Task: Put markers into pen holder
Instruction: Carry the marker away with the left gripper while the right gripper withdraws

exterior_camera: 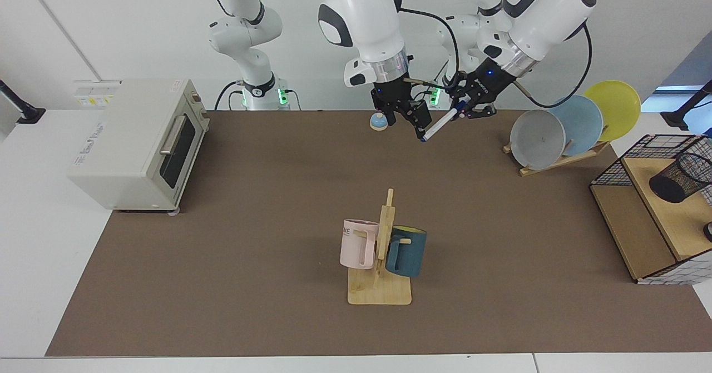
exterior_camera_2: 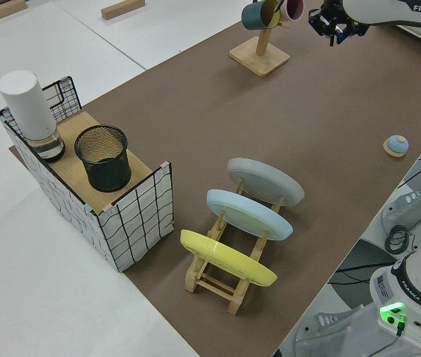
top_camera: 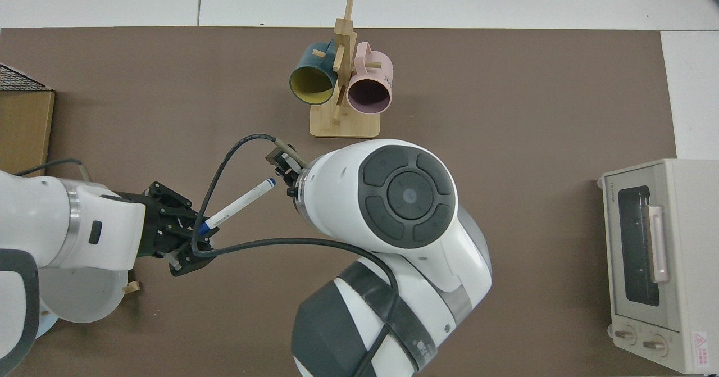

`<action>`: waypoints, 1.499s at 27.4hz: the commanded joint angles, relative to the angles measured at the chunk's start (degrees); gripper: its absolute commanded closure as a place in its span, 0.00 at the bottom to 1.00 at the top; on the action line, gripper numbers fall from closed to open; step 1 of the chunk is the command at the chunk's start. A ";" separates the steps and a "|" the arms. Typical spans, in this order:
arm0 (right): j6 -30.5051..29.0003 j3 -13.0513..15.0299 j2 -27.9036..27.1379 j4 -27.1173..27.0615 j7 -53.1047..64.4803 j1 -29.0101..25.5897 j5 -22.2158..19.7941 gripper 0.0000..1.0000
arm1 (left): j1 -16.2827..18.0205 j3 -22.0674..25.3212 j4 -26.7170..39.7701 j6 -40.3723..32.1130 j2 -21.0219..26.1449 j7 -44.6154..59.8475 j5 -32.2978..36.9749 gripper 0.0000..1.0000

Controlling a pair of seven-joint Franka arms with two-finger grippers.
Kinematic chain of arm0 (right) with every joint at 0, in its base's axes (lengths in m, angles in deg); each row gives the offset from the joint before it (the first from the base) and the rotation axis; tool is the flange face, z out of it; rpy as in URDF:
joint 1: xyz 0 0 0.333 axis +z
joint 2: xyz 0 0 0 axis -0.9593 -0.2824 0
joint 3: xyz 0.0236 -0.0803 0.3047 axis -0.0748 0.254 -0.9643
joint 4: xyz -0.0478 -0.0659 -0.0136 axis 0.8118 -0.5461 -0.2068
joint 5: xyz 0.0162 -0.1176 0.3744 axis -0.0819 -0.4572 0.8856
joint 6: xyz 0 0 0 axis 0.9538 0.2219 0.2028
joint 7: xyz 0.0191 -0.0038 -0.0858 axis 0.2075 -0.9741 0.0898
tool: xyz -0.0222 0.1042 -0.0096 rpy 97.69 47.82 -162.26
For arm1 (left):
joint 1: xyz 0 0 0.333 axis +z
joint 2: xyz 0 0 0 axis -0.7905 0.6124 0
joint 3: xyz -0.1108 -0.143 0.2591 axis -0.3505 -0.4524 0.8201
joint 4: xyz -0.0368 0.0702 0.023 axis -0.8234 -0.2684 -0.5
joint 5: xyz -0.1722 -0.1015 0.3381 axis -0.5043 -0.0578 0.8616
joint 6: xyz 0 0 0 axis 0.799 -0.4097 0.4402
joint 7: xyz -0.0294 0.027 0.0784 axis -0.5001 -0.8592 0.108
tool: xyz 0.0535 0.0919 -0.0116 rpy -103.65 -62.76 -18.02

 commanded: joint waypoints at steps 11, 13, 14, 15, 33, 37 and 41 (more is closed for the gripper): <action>8.21 12.96 4.64 4.05 31.60 -5.91 -0.47 0.00 | 3.43 2.89 -11.36 -11.34 5.07 -7.17 32.46 1.00; 9.35 16.73 4.64 3.97 39.23 -5.91 -0.47 0.00 | 3.51 4.29 -12.67 -11.42 5.86 -9.63 38.34 1.00; 9.62 18.32 4.64 3.97 42.40 -5.91 -0.47 0.00 | 3.43 5.17 -13.29 -11.34 6.30 -11.39 40.81 1.00; 9.88 19.81 4.64 3.97 45.31 -5.91 -0.55 0.00 | 3.43 6.22 -14.17 -11.08 6.91 -13.75 42.57 1.00; 9.36 34.94 3.49 3.70 78.39 -6.27 -3.02 0.00 | 6.84 14.84 -26.30 -3.17 14.83 -29.16 65.09 1.00; 9.80 34.86 3.58 3.79 78.12 -6.09 -2.49 0.00 | 9.93 14.94 -26.48 2.45 15.97 -32.13 66.58 1.00; 12.77 35.03 4.72 3.62 78.03 -5.74 -2.66 0.00 | 10.28 15.29 -27.35 5.27 19.65 -36.44 70.27 1.00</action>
